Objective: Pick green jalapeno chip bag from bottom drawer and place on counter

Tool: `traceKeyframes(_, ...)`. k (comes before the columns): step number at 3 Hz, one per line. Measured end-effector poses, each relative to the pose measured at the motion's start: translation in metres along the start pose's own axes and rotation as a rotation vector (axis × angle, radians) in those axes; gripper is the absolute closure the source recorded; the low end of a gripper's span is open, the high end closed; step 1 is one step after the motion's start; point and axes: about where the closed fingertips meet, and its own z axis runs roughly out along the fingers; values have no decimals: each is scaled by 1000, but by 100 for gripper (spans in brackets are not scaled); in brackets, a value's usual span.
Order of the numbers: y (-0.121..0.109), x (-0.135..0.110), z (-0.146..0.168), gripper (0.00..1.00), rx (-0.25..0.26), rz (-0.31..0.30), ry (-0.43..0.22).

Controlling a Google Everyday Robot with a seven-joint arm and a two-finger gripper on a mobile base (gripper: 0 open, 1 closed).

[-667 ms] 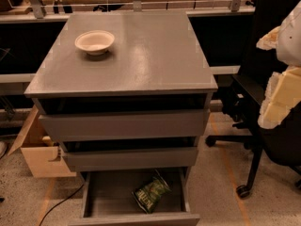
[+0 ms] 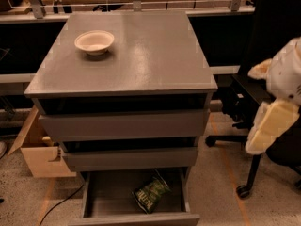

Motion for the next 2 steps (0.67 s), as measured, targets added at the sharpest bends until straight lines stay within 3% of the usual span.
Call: traceKeyframes(2,67,9,141,0,-152,140,-190)
